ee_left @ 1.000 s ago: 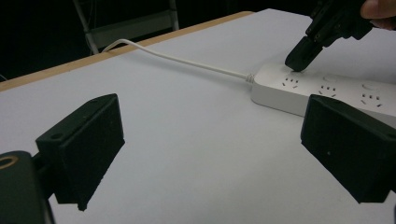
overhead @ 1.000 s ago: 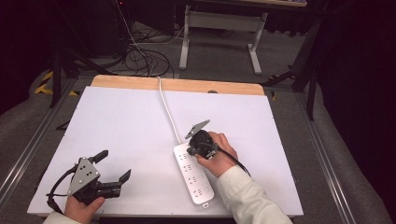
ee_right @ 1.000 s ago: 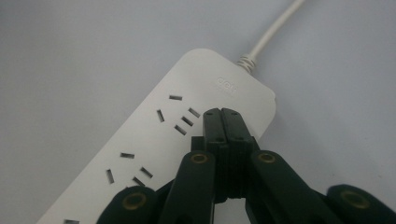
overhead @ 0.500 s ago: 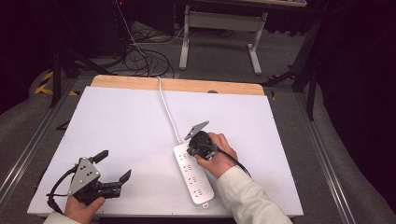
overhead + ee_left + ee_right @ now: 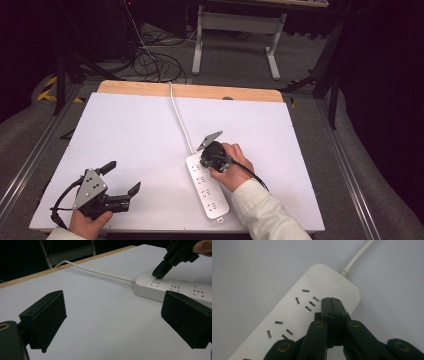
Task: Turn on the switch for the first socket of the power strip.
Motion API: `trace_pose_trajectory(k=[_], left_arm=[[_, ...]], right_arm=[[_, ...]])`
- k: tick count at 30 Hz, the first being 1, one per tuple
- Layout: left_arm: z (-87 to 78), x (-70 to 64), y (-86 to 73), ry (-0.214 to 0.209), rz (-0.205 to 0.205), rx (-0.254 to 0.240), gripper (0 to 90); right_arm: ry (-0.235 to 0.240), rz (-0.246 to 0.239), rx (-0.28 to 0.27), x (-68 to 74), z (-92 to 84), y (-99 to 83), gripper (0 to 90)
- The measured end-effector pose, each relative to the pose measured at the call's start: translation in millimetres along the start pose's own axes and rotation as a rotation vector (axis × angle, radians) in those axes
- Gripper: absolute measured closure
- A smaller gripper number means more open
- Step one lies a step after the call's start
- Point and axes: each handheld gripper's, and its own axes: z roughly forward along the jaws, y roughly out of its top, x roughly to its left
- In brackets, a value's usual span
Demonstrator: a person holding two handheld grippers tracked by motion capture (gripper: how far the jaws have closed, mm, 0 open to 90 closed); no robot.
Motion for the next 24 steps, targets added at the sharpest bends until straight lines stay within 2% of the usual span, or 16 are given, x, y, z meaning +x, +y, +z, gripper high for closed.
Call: trace_pose_trajectory(k=[4, 10, 15, 24], left_arm=[[-0.1, -0.2, 0.0, 0.001, 0.0, -0.001, 6.6], [0.3, -0.3, 0.0, 0.001, 0.005, 0.0, 6.6], [0.1, -0.7, 0.0, 0.001, 0.003, 0.001, 6.6], [0.3, -0.5, 0.0, 0.002, 0.006, 0.0, 6.6]], right_arm=[[0.01, 0.012, 0.001, -1.7, 0.1, -0.3, 90.0], [-0.011, 0.013, 0.003, 1.5, 0.6, 0.0, 90.0], [0.011, 0.026, 0.002, -1.7, 0.6, -0.7, 90.0], [0.015, 0.032, 0.0, -2.6, 1.0, -1.3, 90.0]])
